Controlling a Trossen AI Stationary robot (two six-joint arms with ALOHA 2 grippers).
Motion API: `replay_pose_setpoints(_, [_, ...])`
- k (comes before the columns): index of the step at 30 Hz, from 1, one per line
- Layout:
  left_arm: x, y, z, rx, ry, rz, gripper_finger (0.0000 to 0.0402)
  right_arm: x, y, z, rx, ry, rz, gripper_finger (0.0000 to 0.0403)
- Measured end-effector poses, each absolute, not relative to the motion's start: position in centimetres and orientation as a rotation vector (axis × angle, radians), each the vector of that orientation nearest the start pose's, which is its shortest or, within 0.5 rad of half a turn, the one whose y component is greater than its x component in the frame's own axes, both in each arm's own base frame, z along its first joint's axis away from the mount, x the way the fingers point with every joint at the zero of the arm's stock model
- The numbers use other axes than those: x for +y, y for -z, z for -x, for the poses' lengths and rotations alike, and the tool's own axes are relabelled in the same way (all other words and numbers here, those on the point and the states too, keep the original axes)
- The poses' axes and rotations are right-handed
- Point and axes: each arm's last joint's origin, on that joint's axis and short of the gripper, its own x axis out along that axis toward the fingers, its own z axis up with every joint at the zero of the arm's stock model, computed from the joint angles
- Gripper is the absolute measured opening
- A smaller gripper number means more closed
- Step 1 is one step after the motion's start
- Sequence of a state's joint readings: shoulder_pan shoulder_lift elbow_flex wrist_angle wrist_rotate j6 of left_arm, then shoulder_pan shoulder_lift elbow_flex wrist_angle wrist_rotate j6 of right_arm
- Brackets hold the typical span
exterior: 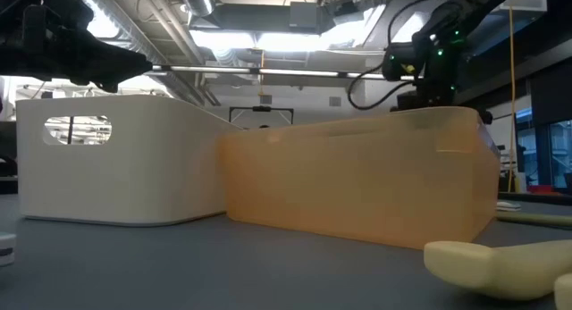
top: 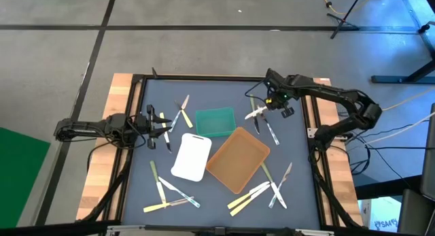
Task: Sort silverware by color (type)
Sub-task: Put the yellow knife into the blue bin
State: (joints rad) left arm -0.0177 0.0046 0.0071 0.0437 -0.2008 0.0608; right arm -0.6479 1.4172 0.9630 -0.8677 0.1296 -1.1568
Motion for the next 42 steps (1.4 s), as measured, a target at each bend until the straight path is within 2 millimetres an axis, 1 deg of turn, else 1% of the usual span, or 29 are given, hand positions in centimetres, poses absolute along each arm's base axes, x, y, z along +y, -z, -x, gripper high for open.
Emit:
replay_pose_setpoints(11, [0.4, -17.0, -9.7, -0.041, -0.184, -0.055, 0.0123, -14.6, -24.1, -18.6, 1.413, -0.077, 0.655, 0.0076])
replay_pose_setpoints(14, [0.4, -17.0, -9.7, -0.041, -0.184, -0.055, 0.0123, -14.6, -25.2, -18.6, 1.385, -0.035, 0.643, 0.0076])
replay_pose_setpoints(18, [0.4, -17.0, -9.7, -0.041, -0.184, -0.055, 0.0123, -14.8, -27.4, -19.0, 1.344, 0.003, 0.65, 0.0076])
replay_pose_setpoints(21, [0.4, -17.0, -9.7, -0.04, -0.184, -0.055, 0.0123, -14.5, -29.5, -19.8, 1.288, 0.023, 0.697, 0.0076])
replay_pose_setpoints(27, [0.4, -17.0, -9.7, -0.041, -0.184, -0.055, 0.0123, -12.7, -33.7, -21.7, 1.141, 0.03, 0.811, 0.0076])
replay_pose_setpoints(31, [0.4, -17.0, -9.7, -0.041, -0.184, -0.055, 0.0123, -11.3, -35.6, -22.5, 1.065, 0.025, 0.86, 0.0076])
replay_pose_setpoints(34, [0.4, -17.0, -9.7, -0.041, -0.185, -0.055, 0.0123, -10.4, -36.2, -23.4, 1.039, 0.041, 0.851, 0.0076])
replay_pose_setpoints(36, [0.4, -17.0, -9.7, -0.041, -0.185, -0.055, 0.0123, -10.0, -36.2, -24.1, 1.04, 0.034, 0.85, 0.0076])
replay_pose_setpoints(39, [0.4, -17.0, -9.7, -0.041, -0.185, -0.055, 0.0123, -9.4, -35.8, -25.5, 1.044, -0.009, 0.864, 0.0076])
replay_pose_setpoints(42, [0.4, -17.0, -9.7, -0.041, -0.185, -0.055, 0.0123, -9.0, -34.9, -27.3, 1.078, -0.034, 0.884, 0.0076])
